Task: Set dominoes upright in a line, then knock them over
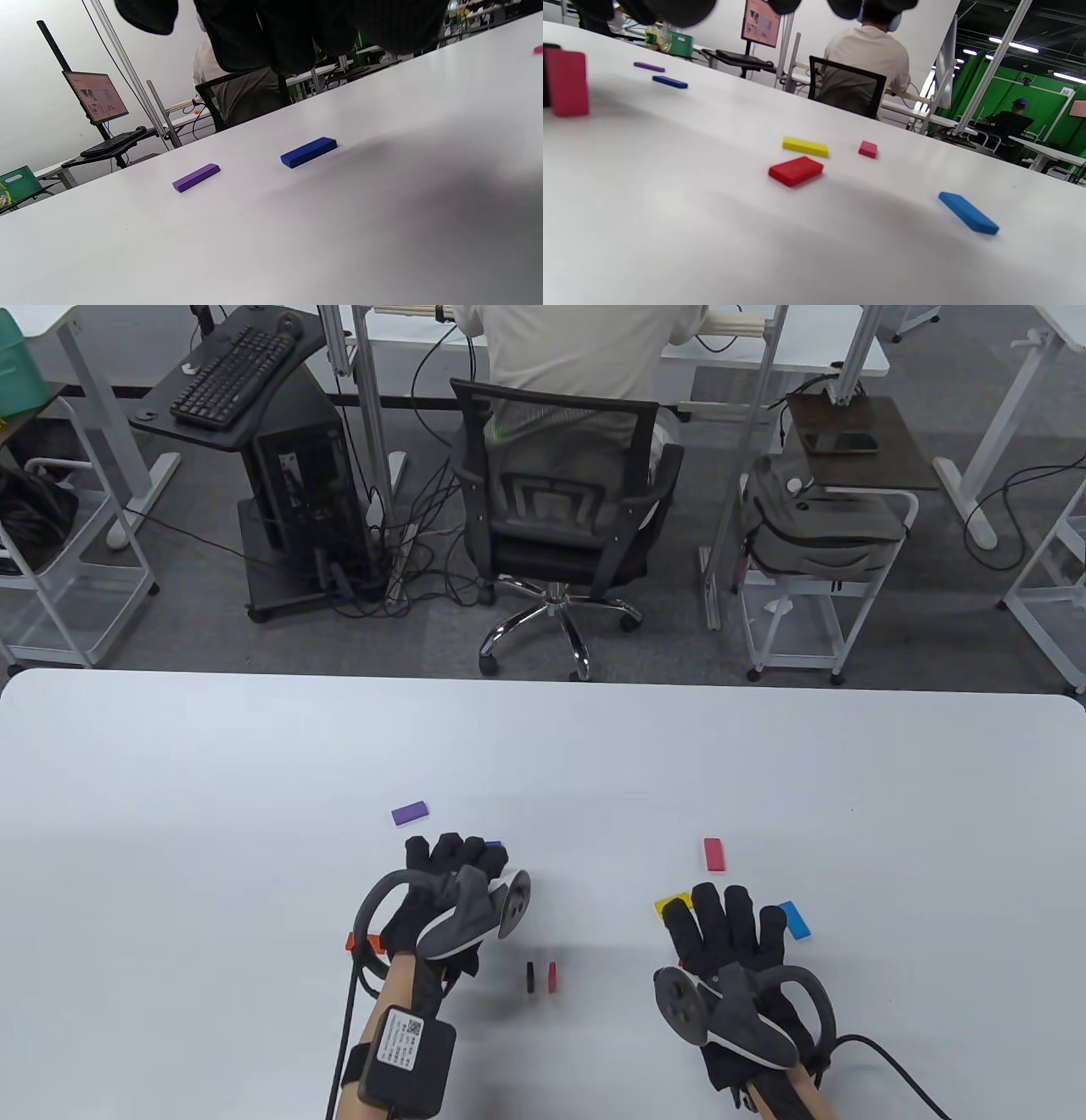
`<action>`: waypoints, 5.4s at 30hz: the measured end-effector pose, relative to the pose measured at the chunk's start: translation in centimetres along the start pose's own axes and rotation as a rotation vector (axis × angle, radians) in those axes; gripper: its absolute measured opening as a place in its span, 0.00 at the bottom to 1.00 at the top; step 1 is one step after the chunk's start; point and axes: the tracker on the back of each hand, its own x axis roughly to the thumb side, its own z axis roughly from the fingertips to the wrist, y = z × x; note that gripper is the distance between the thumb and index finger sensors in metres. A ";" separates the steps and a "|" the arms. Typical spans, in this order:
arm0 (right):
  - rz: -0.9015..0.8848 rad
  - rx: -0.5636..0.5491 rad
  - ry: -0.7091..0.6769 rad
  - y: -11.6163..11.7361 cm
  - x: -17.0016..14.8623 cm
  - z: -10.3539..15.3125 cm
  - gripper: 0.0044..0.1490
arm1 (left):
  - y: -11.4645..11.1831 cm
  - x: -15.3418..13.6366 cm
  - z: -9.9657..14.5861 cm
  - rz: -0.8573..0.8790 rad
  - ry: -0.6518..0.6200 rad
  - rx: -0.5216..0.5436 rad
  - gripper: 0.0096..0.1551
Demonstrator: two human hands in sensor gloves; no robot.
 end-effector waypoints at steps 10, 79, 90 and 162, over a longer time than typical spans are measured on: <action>0.006 0.017 -0.004 0.4 -0.1 -0.3 0.47 | -2.8 0.9 -6.3 -0.161 0.031 -0.101 0.34; 0.025 0.032 0.010 1.1 -0.3 -0.3 0.47 | -1.3 1.8 9.0 0.212 -0.172 0.095 0.25; 0.028 0.035 0.004 1.1 -0.3 -0.4 0.47 | -2.7 3.2 8.5 0.126 -0.172 0.087 0.38; 0.010 0.029 0.045 0.6 -1.2 -0.3 0.46 | -5.4 -8.9 -9.0 -0.103 0.213 -0.251 0.38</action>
